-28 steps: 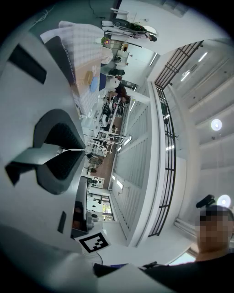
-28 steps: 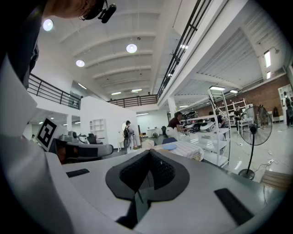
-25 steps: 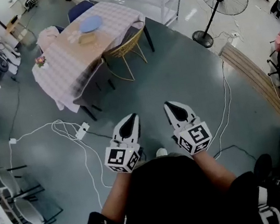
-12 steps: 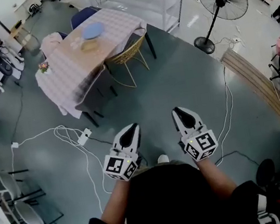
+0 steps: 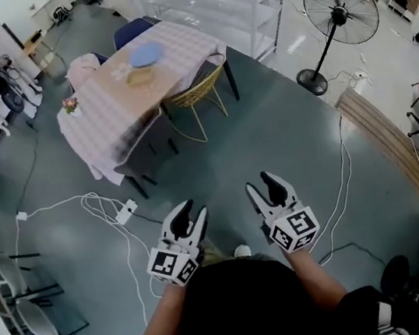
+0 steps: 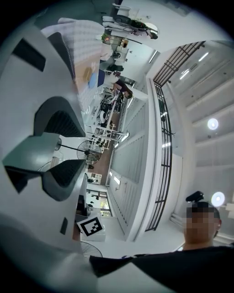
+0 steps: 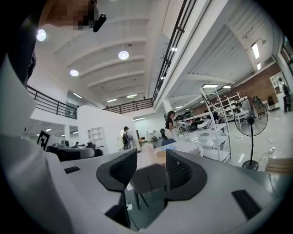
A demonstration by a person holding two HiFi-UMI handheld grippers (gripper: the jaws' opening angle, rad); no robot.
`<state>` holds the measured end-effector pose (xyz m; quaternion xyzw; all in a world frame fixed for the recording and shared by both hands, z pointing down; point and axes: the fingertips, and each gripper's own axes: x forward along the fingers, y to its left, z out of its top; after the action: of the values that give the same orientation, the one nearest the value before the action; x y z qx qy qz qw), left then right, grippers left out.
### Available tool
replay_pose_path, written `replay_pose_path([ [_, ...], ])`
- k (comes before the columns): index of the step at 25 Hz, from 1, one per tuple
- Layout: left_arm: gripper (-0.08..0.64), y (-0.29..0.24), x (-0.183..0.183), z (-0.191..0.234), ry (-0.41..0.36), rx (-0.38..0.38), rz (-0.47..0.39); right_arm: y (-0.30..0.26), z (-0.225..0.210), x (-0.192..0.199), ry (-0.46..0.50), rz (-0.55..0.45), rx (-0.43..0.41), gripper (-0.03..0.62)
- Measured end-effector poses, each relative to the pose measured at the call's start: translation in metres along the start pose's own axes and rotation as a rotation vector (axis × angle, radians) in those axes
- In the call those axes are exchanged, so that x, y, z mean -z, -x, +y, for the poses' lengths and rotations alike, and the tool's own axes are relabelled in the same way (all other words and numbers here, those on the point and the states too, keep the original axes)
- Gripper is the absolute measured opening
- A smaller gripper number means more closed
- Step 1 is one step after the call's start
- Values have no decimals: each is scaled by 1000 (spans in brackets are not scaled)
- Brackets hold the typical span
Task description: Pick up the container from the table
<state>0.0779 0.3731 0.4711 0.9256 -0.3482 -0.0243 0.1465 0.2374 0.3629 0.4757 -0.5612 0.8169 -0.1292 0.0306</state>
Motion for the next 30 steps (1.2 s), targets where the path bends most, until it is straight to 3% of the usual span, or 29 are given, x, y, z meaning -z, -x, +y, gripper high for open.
replay_pose_path([
  [8,135,-38,0,60,27,-6,1,-77,1,23,21,94,-64,166],
  [14,135,-101,-11,147,73,0,-12,-175,-26,19,50,147,-54,166],
  [19,135,-154,-49,242,97,-5,-37,-291,-44,6,60,220,-73,166],
  [23,135,-184,-90,308,19,19,-52,-395,-39,-15,43,256,-120,166],
  [30,135,-215,-130,410,15,-28,-56,-532,-35,-17,53,320,-188,167],
])
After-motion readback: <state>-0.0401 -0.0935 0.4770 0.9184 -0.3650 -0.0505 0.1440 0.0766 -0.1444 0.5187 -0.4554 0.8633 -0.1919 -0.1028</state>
